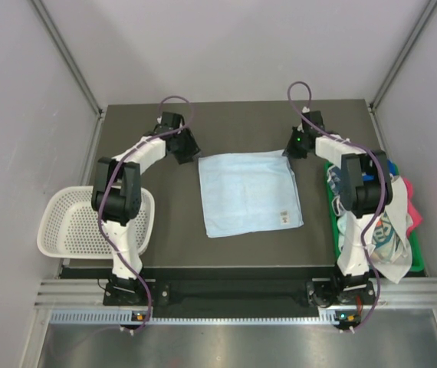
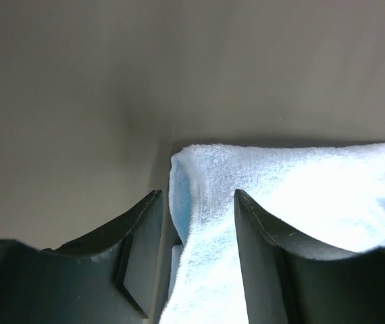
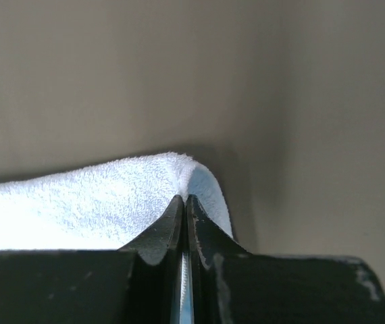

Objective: Fold and stack the towels
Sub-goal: Fold the towel

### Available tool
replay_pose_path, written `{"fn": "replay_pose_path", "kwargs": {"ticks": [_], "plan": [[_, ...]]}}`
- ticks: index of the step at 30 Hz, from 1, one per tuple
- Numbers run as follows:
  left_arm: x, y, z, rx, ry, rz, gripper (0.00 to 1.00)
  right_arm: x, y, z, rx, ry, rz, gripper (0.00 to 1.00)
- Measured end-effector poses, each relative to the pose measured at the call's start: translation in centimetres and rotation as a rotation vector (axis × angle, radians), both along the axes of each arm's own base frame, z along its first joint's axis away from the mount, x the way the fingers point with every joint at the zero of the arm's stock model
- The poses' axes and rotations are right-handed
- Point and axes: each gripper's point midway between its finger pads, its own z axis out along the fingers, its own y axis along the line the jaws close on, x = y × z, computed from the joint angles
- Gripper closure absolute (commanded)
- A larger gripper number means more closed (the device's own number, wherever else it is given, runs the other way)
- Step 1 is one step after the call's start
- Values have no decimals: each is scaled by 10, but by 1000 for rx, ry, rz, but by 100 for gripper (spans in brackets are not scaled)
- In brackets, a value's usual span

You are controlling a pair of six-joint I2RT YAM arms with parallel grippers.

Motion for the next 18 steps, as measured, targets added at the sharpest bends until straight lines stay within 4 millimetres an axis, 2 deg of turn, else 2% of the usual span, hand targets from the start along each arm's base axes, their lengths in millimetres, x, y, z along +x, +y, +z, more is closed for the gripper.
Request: {"fn": "replay_pose_path", "kwargs": {"ticks": [7,13,18], "plan": [[2,-10,5,-93,4,20,48,4,-21,1,25,4,-33,100],[5,-20,7,-174,12,50,48,5,-23,2,34,5,-35,100],[5,-24,-3,-215,44,80,47,4,-22,2,40,6,-29,100]]}}
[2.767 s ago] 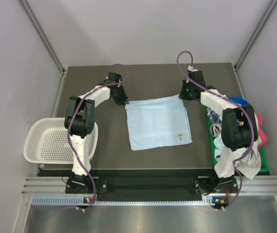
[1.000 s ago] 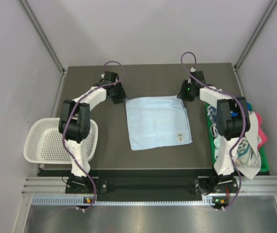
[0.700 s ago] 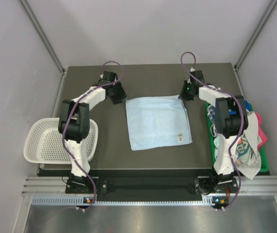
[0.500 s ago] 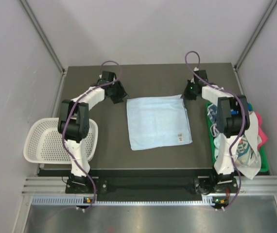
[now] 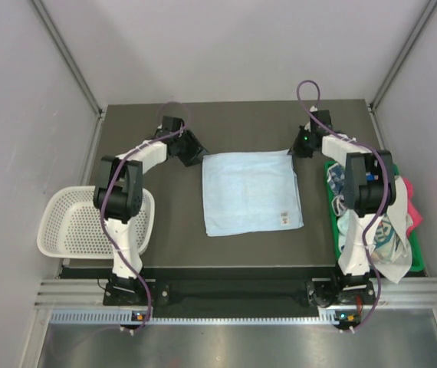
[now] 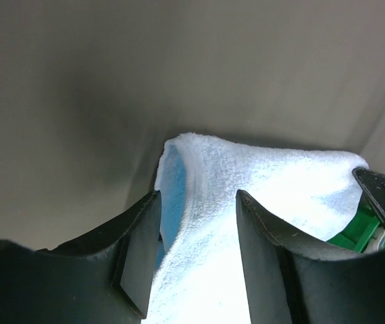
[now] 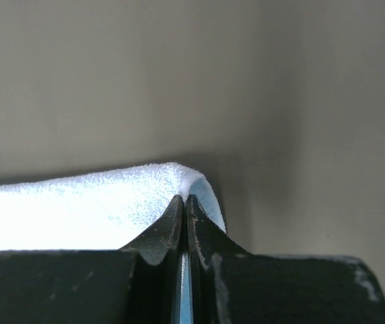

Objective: Fold and stack the towels
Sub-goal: Fold the towel

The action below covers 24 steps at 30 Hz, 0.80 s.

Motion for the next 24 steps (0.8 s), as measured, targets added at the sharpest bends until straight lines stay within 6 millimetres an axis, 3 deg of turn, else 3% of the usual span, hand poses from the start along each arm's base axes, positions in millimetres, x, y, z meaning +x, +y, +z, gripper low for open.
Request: {"fn": "replay_pose_path", "kwargs": {"ticks": [13,20,24], "plan": [[4,-8,-11,-73,30,35,48,-1,1,-6,2,12,3,100],[9,-14,-16,-113,31,38,55,-1,1,-5,2,12,3,100],[9,-14,-24,-112,43,41,64,-1,1,-6,2,12,3,100]]}}
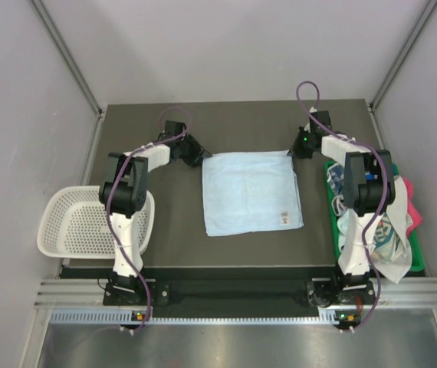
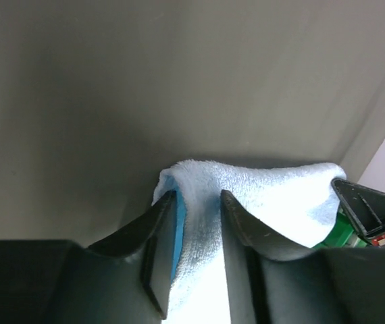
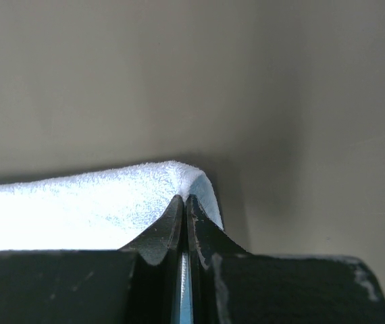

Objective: Fold and stack the towels
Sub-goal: Fold the towel

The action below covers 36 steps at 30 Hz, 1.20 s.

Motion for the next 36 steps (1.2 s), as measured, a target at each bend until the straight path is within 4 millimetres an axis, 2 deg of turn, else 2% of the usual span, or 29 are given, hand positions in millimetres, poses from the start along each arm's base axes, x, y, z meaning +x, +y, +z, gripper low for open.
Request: {"fn": "replay_pose_path", "kwargs": {"ticks": [9,17,23,30,36], "plan": [[7,2,2,4,-15,3,80,0,0,0,2,0,2,100],[20,14,13,23,-60,7,82,0,0,0,4,0,2,100],[25,17,18,49,-97,-15,78,0,1,1,8,0,5,100],[23,16,17,55,-103,-35,66,0,1,1,11,1,8,100],[22,14,18,45,-101,-44,63,2,2,4,14,-6,10,100]]}}
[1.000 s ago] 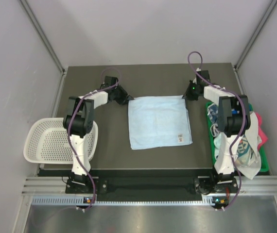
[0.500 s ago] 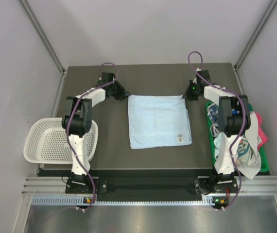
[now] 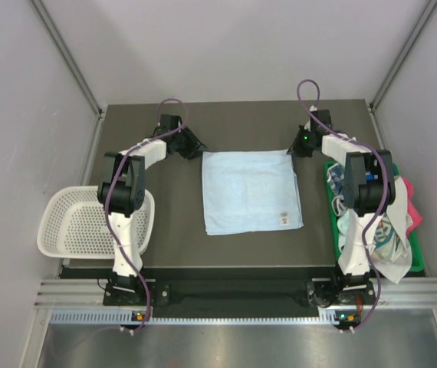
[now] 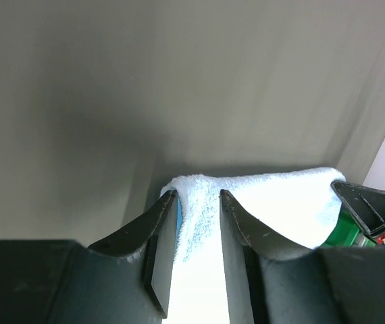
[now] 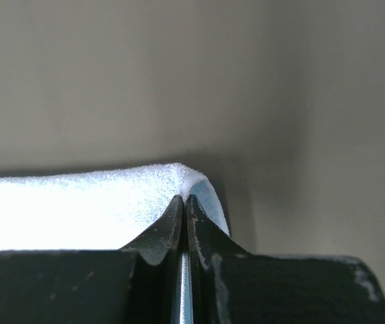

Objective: Fold and stack the towels
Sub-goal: Fold the towel

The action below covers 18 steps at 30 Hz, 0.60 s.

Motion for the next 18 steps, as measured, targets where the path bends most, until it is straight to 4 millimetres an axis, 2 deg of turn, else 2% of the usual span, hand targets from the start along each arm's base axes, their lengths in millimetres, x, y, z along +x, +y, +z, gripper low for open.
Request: {"fn": "replay_pose_path", "kwargs": {"ticks": [18], "plan": [[-4,-3,-5,-20,33,-1,63,2,1,3,4,-7,2,100]]}}
